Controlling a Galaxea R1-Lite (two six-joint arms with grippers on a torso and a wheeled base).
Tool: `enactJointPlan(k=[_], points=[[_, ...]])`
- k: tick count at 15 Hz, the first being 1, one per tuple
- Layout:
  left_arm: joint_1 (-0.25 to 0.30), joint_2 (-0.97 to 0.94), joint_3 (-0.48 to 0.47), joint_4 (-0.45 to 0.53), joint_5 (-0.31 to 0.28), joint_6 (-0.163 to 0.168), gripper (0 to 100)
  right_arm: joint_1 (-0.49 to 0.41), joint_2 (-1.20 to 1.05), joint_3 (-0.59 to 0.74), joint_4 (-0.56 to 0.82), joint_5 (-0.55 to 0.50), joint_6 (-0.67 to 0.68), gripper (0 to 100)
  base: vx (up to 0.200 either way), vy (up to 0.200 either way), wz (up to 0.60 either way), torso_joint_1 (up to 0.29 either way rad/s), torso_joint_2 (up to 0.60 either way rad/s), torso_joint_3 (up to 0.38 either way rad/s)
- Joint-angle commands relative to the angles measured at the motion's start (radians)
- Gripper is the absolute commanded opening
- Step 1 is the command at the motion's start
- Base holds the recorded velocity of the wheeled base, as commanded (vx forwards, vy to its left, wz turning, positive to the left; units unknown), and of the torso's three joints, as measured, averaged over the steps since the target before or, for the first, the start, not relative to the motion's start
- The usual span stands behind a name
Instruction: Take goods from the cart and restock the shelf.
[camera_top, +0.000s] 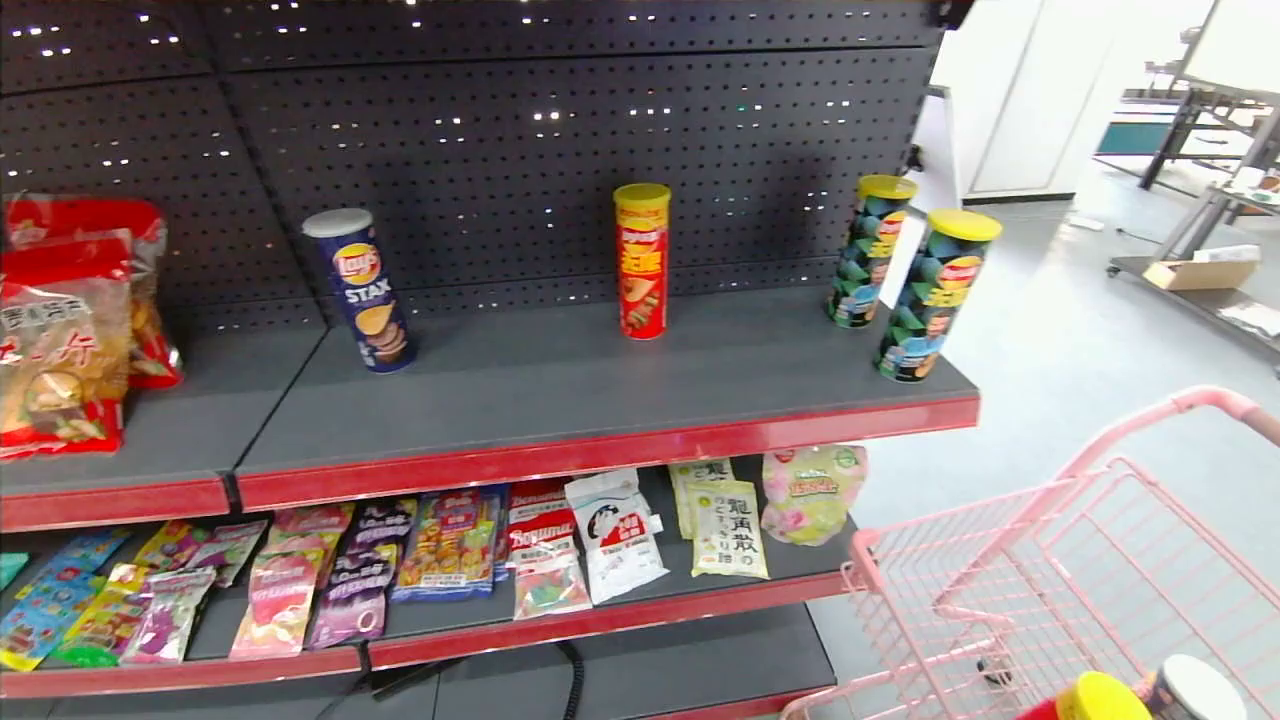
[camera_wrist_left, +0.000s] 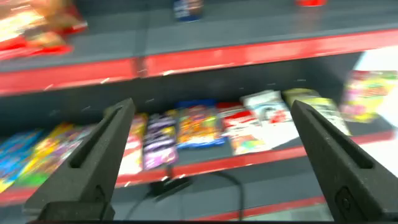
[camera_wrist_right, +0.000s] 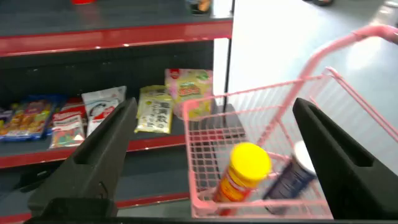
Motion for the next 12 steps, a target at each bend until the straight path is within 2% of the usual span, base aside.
enactJointPlan(k=[1, 12], points=[[0.000, 0.001, 0.000, 0.000, 0.000, 0.000, 100, 0.001, 0.000, 0.000, 0.001, 0.000, 0.000, 100, 0.000, 0.000, -0.60, 0.002, -0.01, 0.007], [0.002, 0.001, 0.000, 0.000, 0.000, -0.002, 100, 0.001, 0.000, 0.000, 0.001, 0.000, 0.000, 100, 0.000, 0.000, -0.60, 0.003, 0.00, 0.002]])
